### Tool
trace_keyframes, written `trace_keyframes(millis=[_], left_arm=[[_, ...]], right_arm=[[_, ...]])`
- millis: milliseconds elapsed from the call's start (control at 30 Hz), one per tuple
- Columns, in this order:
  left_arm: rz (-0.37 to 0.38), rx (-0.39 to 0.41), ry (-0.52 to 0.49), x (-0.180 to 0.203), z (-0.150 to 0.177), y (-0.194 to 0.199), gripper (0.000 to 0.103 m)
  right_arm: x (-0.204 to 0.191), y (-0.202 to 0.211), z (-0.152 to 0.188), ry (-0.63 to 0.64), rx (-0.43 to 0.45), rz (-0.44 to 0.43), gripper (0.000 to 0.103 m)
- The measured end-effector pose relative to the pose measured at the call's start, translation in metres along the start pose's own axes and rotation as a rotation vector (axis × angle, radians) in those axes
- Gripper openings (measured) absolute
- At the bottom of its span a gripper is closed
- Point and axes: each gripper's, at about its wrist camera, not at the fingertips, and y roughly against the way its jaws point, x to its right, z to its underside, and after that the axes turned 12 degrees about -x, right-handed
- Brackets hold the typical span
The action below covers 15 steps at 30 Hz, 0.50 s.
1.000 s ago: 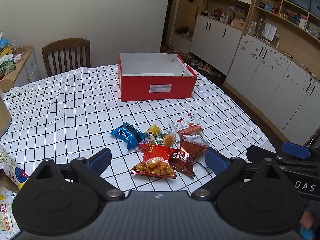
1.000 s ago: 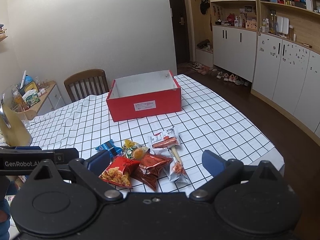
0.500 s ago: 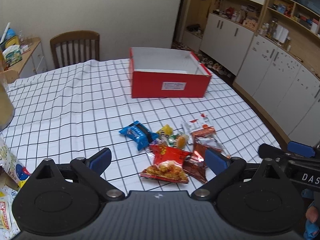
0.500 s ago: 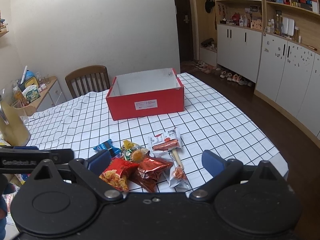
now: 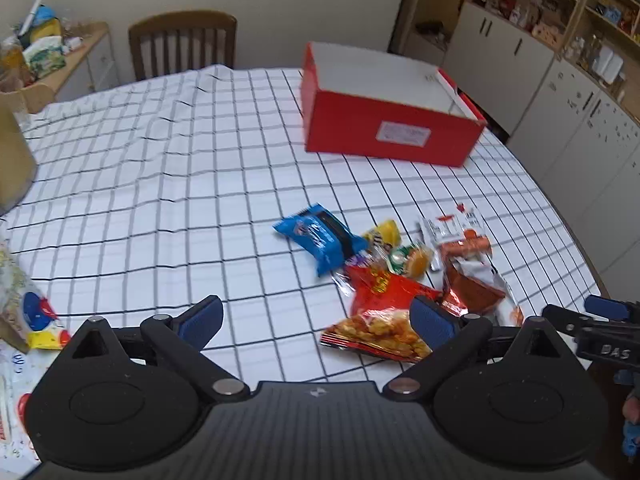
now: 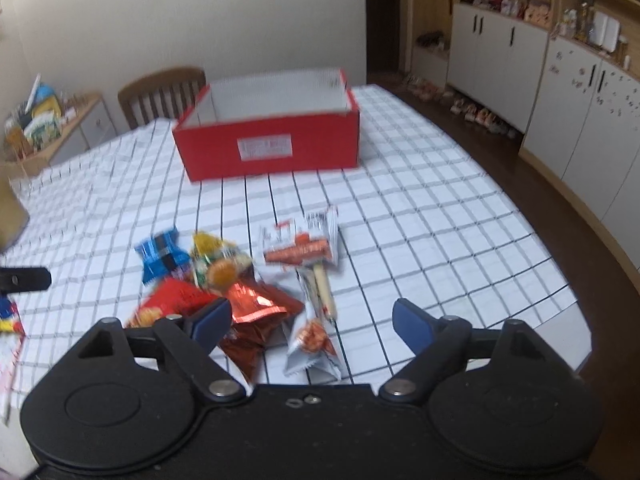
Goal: Organize snacks
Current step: 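Grasp the red snack bag with the left tool while the right tool grasps the white sausage packet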
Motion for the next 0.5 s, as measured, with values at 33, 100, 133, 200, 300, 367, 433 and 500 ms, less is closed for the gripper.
trace_keyframes(millis=[33, 100, 133, 200, 300, 367, 433, 500], left_arm=[[0.004, -0.012, -0.006, 0.004, -0.002, -0.005, 0.100], [0.005, -0.031, -0.020, 0.011, -0.006, -0.016, 0.100], [0.006, -0.043, -0.034, 0.016, -0.008, -0.022, 0.100], [0.002, -0.064, -0.063, 0.024, -0.012, -0.034, 0.100], [0.003, -0.092, -0.103, 0.036, -0.016, -0.051, 0.100], [0.002, -0.119, -0.118, 0.042, -0.019, -0.063, 0.099], [0.019, -0.144, -0.133, 0.048, -0.022, -0.073, 0.099], [0.015, -0.164, -0.153, 0.053, -0.023, -0.081, 0.099]], right_arm=[[0.001, -0.007, 0.000, 0.018, -0.030, 0.028, 0.084], [0.004, -0.019, 0.002, 0.045, -0.079, 0.052, 0.081], [0.006, -0.025, 0.002, 0.058, -0.108, 0.065, 0.079], [0.006, -0.039, 0.004, 0.088, -0.137, 0.067, 0.075], [0.011, -0.056, 0.000, 0.112, -0.177, 0.086, 0.070], [0.012, -0.064, -0.003, 0.115, -0.198, 0.073, 0.063], [0.012, -0.072, -0.006, 0.137, -0.207, 0.062, 0.061], [0.013, -0.079, -0.008, 0.160, -0.220, 0.061, 0.058]])
